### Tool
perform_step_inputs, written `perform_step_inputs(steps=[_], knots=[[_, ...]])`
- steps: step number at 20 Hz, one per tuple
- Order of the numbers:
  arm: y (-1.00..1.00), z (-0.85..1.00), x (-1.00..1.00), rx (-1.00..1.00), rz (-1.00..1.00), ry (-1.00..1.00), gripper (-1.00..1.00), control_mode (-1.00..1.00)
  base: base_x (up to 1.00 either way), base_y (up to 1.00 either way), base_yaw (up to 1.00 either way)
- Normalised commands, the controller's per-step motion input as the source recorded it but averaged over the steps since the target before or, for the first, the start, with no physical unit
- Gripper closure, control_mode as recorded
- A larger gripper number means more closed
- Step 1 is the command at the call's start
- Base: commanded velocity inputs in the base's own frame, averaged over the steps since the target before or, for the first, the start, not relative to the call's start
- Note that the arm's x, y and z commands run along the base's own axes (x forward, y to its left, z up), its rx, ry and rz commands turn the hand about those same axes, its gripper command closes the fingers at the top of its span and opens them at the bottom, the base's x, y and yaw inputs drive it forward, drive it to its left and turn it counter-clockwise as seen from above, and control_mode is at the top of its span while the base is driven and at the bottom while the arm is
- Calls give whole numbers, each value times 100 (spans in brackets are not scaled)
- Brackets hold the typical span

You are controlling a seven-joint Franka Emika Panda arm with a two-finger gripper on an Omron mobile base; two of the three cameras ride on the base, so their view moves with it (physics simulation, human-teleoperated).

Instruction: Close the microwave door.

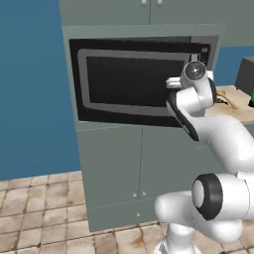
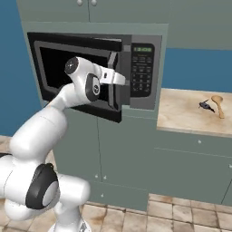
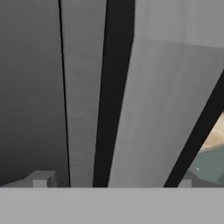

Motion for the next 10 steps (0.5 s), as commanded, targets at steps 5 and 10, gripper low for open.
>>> perform_step_inputs(steps=[5,10], knots=[[-42,12,60,6,16,0,-100,-100,0,0,0],[-18,10,51,4,13,0,-100,-100,0,0,0]])
